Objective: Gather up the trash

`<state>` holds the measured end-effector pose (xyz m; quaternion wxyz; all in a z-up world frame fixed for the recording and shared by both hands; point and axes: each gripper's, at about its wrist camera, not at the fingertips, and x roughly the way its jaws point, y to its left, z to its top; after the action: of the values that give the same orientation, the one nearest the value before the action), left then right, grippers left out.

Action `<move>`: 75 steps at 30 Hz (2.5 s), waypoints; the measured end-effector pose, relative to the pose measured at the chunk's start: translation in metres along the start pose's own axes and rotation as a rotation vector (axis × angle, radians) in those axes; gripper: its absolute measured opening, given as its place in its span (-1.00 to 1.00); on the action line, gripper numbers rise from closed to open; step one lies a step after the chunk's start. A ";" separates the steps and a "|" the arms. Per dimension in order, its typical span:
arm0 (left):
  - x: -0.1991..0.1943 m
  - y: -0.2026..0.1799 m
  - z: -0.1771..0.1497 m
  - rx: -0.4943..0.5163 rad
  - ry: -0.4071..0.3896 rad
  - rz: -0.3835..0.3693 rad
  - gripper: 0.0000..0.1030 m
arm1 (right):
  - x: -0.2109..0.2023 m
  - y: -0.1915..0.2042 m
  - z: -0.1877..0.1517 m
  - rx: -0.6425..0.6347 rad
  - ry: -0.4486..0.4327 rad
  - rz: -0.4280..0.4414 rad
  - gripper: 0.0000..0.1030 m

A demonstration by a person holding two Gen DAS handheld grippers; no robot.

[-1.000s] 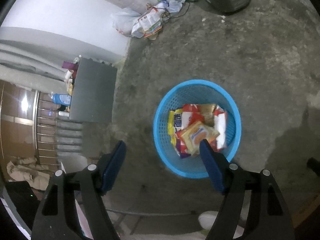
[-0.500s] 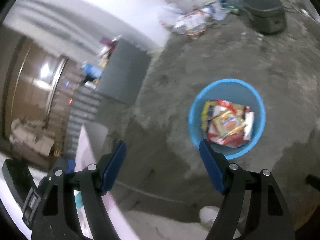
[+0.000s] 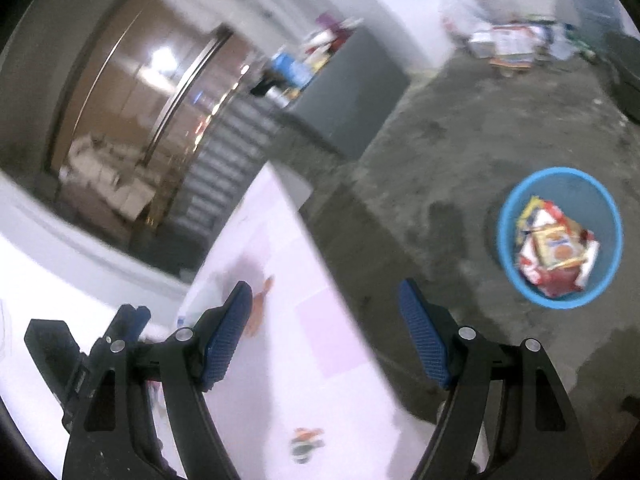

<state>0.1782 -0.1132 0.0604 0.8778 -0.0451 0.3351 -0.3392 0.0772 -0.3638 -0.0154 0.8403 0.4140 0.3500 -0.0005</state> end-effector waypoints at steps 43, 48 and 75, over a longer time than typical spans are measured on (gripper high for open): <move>-0.078 0.261 -0.057 -0.467 0.093 0.164 -0.06 | 0.242 0.215 -0.086 -0.396 0.510 0.160 -0.31; -0.079 0.236 -0.064 -0.439 0.110 0.092 -0.06 | 0.230 0.202 -0.092 -0.392 0.558 0.167 -0.41; -0.094 0.259 -0.084 -0.609 0.096 0.098 0.02 | 0.135 0.192 -0.015 -0.448 0.301 0.258 0.08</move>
<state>0.2213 0.1569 -0.0311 0.8224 -0.2737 0.4644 -0.1820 0.2263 -0.1878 0.0324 0.8426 0.2549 0.4064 0.2448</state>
